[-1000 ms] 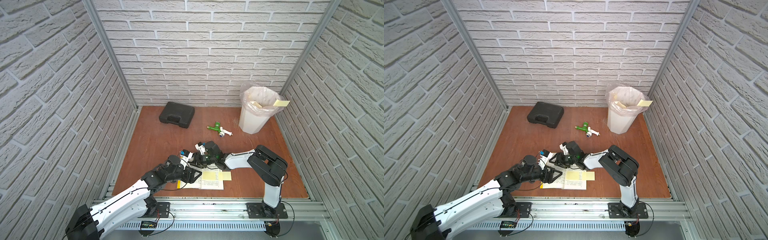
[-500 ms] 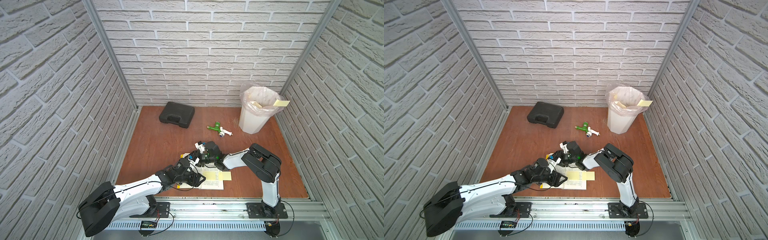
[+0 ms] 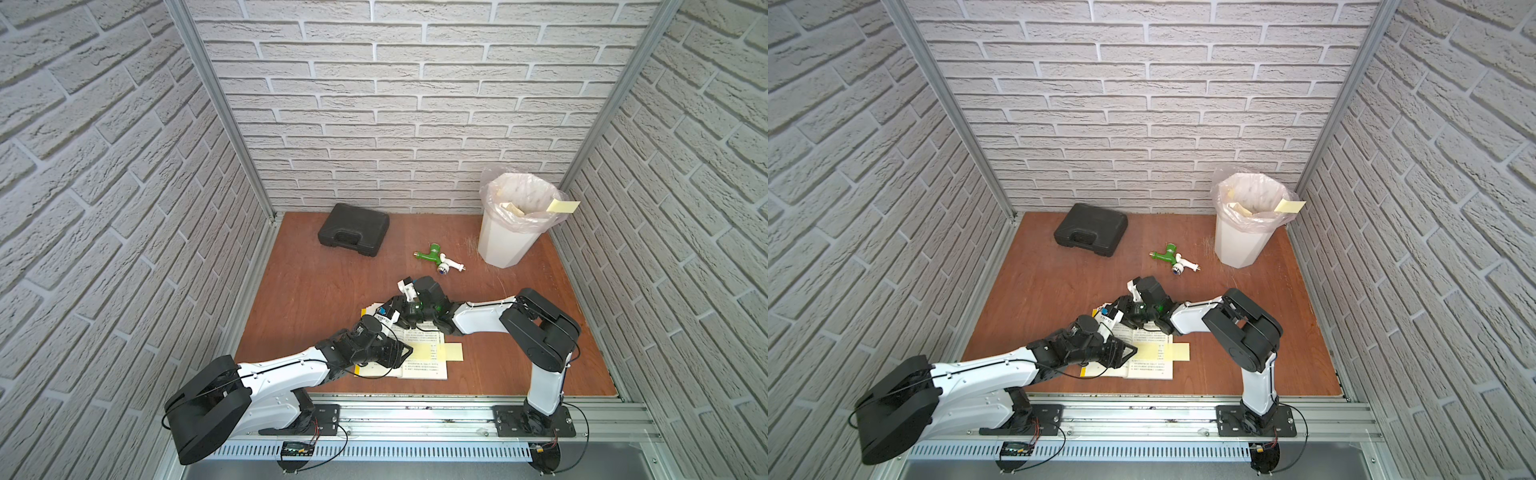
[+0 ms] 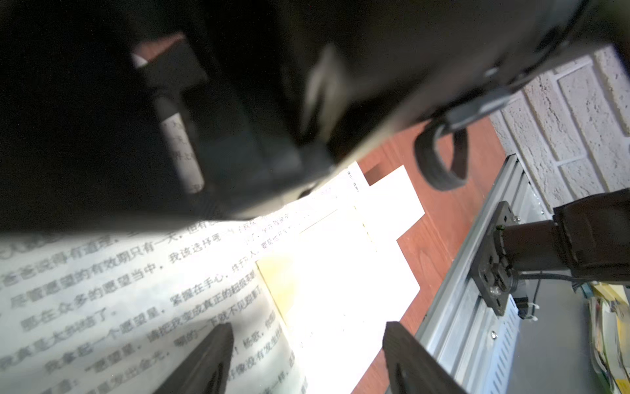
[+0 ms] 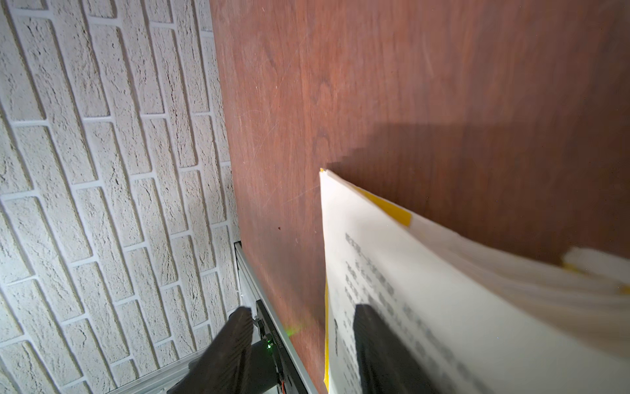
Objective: Peel off the used sticky note
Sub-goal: Turn the page of the book at the center of the board, then tear off the note from the book.
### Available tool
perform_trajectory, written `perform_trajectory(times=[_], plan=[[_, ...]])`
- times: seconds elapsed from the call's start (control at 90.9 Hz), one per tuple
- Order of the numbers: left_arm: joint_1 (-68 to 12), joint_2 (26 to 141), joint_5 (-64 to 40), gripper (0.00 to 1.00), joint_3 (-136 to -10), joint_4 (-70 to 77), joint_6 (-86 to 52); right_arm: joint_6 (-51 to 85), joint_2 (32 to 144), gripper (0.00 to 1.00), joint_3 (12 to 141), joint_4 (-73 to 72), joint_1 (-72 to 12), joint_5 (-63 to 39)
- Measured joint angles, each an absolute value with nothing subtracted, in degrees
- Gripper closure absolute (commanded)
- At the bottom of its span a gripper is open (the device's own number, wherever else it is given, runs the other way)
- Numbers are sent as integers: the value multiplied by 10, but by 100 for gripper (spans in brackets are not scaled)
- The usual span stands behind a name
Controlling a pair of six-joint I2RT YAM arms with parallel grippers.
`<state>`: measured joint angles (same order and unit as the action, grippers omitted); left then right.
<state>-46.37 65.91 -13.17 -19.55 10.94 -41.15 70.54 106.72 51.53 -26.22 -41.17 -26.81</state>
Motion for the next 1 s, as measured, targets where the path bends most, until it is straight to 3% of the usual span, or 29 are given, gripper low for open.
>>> perform_trajectory(times=[0.429,0.759,1.001], plan=[[-464,663,-124,25,-178,84,-411,626,883,45,526,-127,-361,-223],[-463,667,-122,25,-178,79,-411,569,750,45,402,-1,-357,-203],[-462,669,-122,25,-178,80,-412,543,714,45,353,59,-357,-211]])
